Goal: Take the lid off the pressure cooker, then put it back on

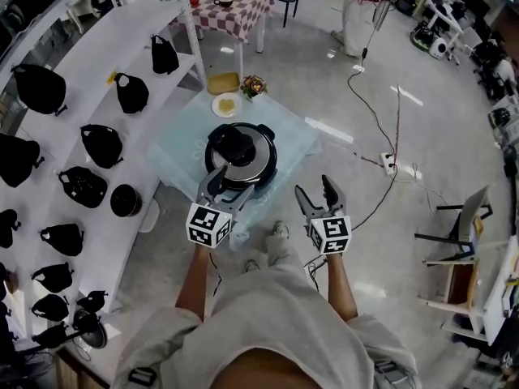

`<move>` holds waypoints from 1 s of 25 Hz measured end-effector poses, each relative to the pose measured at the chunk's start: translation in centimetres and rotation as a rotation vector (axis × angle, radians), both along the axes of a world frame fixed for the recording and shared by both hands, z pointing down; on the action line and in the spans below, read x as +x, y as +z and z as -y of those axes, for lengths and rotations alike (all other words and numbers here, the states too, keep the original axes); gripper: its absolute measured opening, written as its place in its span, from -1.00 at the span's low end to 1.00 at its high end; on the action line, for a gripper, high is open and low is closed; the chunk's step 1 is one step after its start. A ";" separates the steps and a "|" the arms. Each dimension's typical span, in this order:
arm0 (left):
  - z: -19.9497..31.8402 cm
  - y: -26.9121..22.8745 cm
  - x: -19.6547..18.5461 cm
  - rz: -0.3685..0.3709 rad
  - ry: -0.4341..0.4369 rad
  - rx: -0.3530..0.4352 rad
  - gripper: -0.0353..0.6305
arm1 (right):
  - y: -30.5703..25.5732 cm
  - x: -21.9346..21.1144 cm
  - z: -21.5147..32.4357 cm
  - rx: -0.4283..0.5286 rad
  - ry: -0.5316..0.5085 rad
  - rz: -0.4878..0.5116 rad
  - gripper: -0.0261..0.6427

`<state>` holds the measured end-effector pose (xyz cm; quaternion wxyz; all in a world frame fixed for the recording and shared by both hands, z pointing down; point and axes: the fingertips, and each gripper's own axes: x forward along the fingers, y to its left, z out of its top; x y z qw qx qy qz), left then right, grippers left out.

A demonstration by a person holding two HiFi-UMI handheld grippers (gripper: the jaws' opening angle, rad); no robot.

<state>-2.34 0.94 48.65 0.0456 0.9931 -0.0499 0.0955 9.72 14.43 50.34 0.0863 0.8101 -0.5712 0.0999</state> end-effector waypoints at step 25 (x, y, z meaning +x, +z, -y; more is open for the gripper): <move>11.8 -2.0 15.2 0.049 -0.298 -0.015 0.10 | 0.4 21.4 15.6 -0.013 -0.268 0.056 -0.02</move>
